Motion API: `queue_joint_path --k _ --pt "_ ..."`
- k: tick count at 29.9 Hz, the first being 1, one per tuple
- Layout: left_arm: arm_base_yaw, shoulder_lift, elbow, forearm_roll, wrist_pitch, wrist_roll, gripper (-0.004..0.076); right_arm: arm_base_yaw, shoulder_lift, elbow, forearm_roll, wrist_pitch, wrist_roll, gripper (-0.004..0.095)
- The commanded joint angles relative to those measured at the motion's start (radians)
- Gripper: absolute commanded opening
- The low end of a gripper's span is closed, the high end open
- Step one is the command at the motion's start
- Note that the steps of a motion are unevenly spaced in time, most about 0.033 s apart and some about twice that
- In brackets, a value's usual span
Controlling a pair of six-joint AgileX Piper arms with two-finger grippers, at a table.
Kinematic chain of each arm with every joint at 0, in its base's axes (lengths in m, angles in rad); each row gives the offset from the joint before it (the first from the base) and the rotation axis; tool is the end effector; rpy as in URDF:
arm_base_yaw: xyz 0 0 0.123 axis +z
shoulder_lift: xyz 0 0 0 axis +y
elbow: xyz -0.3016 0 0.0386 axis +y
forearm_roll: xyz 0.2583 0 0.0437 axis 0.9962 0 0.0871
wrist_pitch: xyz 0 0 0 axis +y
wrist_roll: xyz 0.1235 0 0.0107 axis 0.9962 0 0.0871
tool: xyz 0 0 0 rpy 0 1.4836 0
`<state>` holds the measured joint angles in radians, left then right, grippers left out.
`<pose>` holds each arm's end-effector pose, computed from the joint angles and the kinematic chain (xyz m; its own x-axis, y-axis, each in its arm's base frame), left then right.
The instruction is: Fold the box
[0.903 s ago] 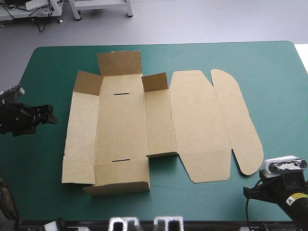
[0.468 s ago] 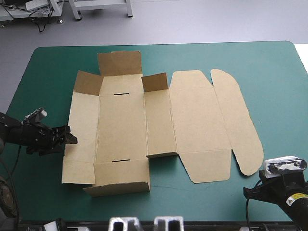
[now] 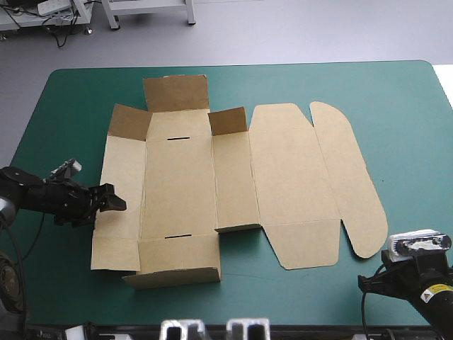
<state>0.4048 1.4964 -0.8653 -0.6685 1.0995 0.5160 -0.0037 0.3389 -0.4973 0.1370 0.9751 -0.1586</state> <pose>0.2601 0.0369 0.2062 -0.9585 -0.2557 -0.1259 -0.1505 0.8292 -0.5384 0.0687 0.0138 0.2618 -0.6544 -0.0784 -0.7520 -0.1346 0.9908 0.0139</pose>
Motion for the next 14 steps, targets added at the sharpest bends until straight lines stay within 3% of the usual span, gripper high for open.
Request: queue_joint_path --k 1,5,8,11,14 --pt "-0.044 -0.007 -0.015 -0.045 0.012 0.004 0.0491 0.004 0.018 -0.026 0.006 -0.06 -0.01 -0.0013" --pt "-0.063 -0.008 -0.015 -0.045 0.012 0.004 0.0431 0.004 0.018 -0.026 0.006 -0.06 -0.01 -0.0013" --pt "-0.063 -0.008 -0.015 -0.045 0.009 -0.032 0.0249 0.004 0.018 -0.026 0.006 -0.06 -0.01 -0.0013" --pt "-0.067 -0.008 -0.015 -0.051 0.013 -0.032 0.0008 0.004 0.018 -0.026 0.006 -0.06 -0.01 -0.0013" --pt "-0.072 -0.008 -0.015 -0.049 0.016 -0.012 -0.0009 0.004 0.018 -0.026 0.006 -0.06 -0.01 -0.0013"
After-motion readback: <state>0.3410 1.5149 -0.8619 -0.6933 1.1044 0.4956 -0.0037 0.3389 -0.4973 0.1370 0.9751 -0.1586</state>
